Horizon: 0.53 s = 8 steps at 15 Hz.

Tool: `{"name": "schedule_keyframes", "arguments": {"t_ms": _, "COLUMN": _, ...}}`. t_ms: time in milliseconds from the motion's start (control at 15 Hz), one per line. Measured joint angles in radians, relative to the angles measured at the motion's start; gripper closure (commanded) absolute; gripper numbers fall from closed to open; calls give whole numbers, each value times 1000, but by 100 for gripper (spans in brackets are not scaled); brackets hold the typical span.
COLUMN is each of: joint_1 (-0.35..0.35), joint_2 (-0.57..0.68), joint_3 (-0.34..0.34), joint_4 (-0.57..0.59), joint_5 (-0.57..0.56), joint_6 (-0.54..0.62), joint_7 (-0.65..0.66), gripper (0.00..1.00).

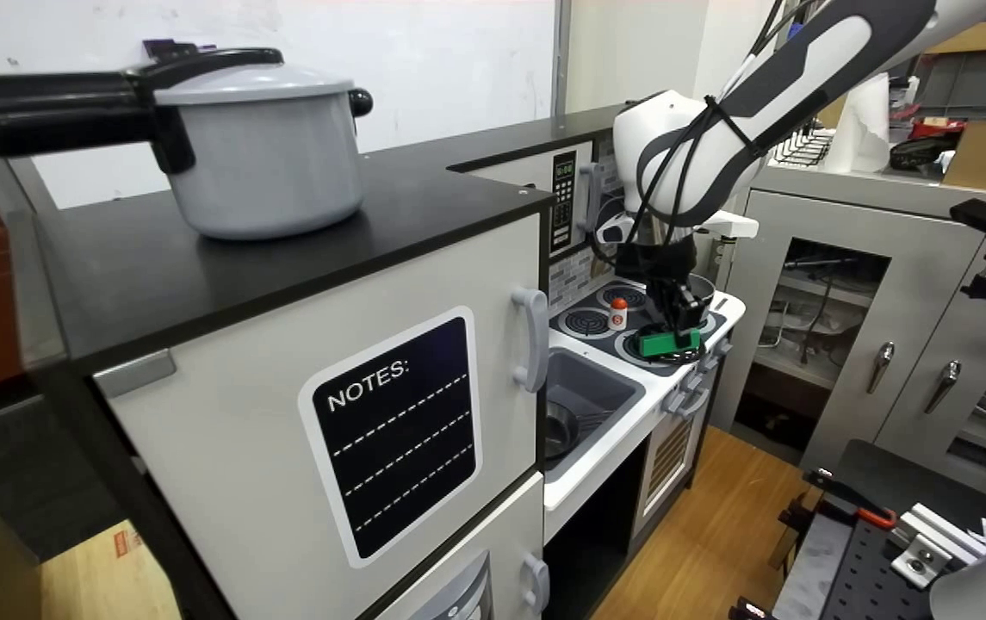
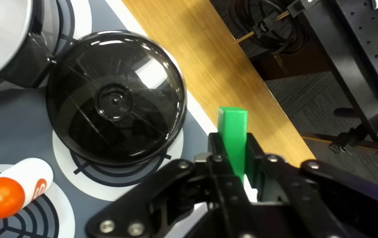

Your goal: Pick up and put down the green block then put the salt cellar inside the pot and the green block in the sink

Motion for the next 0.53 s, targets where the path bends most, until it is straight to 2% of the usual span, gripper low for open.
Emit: {"name": "schedule_keyframes", "arguments": {"t_ms": 533, "joint_1": 0, "joint_2": 29, "joint_3": 16, "joint_4": -29, "joint_5": 70, "joint_6": 44, "joint_7": 0, "gripper": 96}}
